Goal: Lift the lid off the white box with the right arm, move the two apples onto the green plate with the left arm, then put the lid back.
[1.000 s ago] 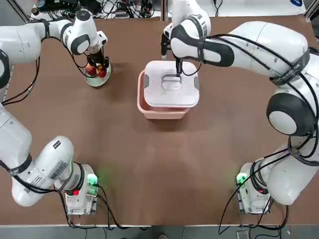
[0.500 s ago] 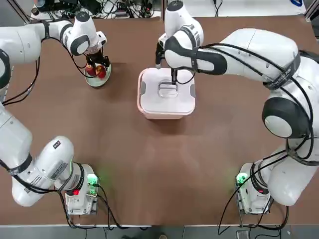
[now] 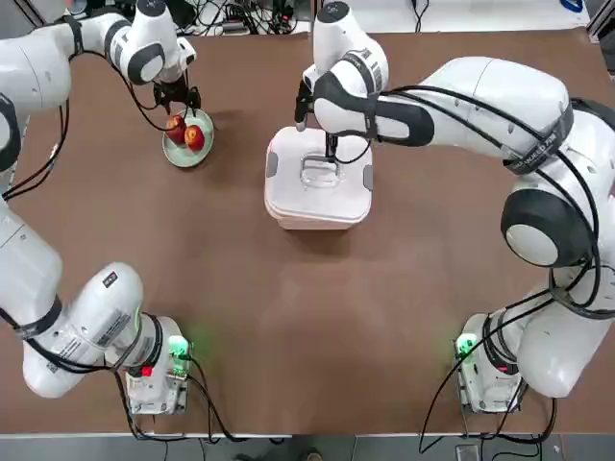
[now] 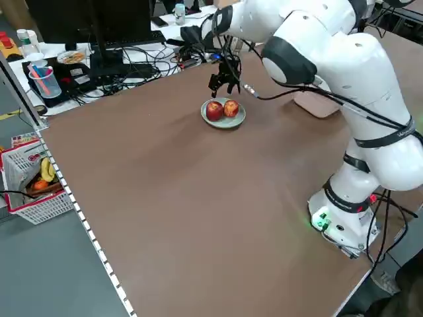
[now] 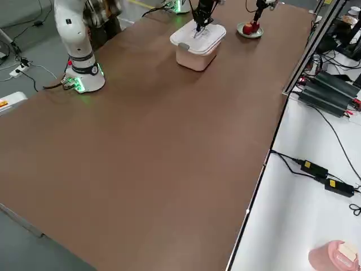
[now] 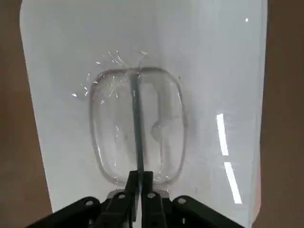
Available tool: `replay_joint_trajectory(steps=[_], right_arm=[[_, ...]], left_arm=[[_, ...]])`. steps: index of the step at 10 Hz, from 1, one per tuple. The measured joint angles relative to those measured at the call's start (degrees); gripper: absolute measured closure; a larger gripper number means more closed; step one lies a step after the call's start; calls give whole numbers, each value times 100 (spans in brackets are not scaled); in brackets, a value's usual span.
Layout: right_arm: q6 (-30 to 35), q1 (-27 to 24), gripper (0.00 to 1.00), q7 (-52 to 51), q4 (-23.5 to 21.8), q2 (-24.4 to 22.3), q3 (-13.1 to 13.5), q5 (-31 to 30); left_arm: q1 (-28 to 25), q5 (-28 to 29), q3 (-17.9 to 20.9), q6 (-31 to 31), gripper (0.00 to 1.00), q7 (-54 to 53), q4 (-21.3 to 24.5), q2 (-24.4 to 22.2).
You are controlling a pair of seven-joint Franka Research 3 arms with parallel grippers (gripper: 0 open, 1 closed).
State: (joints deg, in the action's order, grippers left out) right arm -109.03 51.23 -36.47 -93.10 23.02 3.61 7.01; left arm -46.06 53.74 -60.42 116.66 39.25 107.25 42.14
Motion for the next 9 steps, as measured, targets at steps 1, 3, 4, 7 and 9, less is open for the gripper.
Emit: replay_joint_trajectory(steps=[1,3,4,7,9], right_arm=[[-32,0,94,5,37,61,3,-32],[-48,17,94,6,83,108,2,-66],[-49,62,94,6,101,131,2,-73],[-46,231,94,7,110,165,4,-255],[-58,251,94,-60,115,167,1,-387]], left_arm=[[17,-14,-94,-287,2,-48,-110,-5],[158,-800,-52,-666,2,-695,-541,-241],[378,-1427,221,-698,1,-1109,-688,-607],[1508,-3224,1486,-780,1,-2165,-805,-2142],[2523,-4005,2651,-823,1,-2688,-823,-2949]])
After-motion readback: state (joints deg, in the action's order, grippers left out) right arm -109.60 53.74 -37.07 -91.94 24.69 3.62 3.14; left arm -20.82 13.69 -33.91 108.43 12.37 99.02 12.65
